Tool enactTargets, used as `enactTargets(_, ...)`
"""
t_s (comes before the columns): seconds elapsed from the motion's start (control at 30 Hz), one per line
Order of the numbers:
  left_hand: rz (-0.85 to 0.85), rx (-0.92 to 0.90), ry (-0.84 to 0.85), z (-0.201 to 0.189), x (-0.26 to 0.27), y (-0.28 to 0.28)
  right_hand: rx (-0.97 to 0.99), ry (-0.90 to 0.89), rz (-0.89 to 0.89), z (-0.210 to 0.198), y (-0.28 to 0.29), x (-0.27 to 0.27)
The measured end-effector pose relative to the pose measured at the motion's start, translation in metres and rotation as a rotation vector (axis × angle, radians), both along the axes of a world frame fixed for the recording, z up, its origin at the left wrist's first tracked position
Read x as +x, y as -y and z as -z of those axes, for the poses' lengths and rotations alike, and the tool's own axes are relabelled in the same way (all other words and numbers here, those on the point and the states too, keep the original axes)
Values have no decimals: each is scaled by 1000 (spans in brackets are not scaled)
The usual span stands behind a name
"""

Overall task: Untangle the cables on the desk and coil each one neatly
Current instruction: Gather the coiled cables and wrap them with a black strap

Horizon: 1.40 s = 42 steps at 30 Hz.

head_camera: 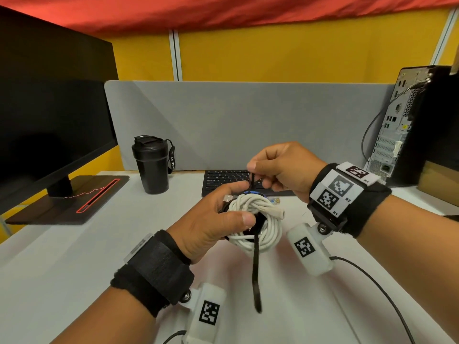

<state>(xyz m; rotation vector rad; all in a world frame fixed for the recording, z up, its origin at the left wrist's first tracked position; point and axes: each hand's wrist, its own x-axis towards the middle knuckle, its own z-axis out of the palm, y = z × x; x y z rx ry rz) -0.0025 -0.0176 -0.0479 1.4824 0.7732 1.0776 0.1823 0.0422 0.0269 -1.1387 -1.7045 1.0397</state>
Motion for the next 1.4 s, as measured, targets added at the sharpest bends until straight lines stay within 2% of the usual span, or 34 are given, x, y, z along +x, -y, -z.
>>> enactTargets(0.27,85,12,-5,2,1,-2,25,67,-59,-2,7,0)
enactTargets(0.33,69,7,-2,3,-1,-4,62,87,-22,-3,10,-1)
enactTargets(0.43,-11,-29,18,1,-7,-7,284,-1,55,-13,21,3)
enactTargets(0.5,-65,-34,37,-2,-11,-8,462,5,-26,-21,34,9)
enactTargets(0.63,-165,-67,21,-9,-16,-11,766,381,-372,-16,73,16)
enactTargets(0.7,-185,-73,10,-10,-20,-11,937,518,-438,-7,84,9)
enactTargets(0.77,-194,-75,30,-8,-21,-11,1062,496,-413,-2,87,1)
enactTargets(0.83,-209,-73,49,-8,-20,-10,1109,363,-392,-1,88,-5)
enactTargets(0.9,-182,-54,33,-8,-19,-11,959,181,-358,-2,88,-9)
enactTargets(1.0,-176,-43,38,-6,-19,-13,503,-126,-271,-11,86,-14)
enactTargets(1.07,-178,-34,52,-3,-20,-16,292,-247,-172,-19,78,-19)
enactTargets(1.13,-173,-11,43,-1,-20,-17,162,-256,-87,-30,69,-24)
enactTargets(1.27,-169,21,53,0,-19,-17,-85,-104,2,-36,56,-30)
enactTargets(1.4,-156,36,65,-2,-20,-16,-142,-77,40,-28,53,-33)
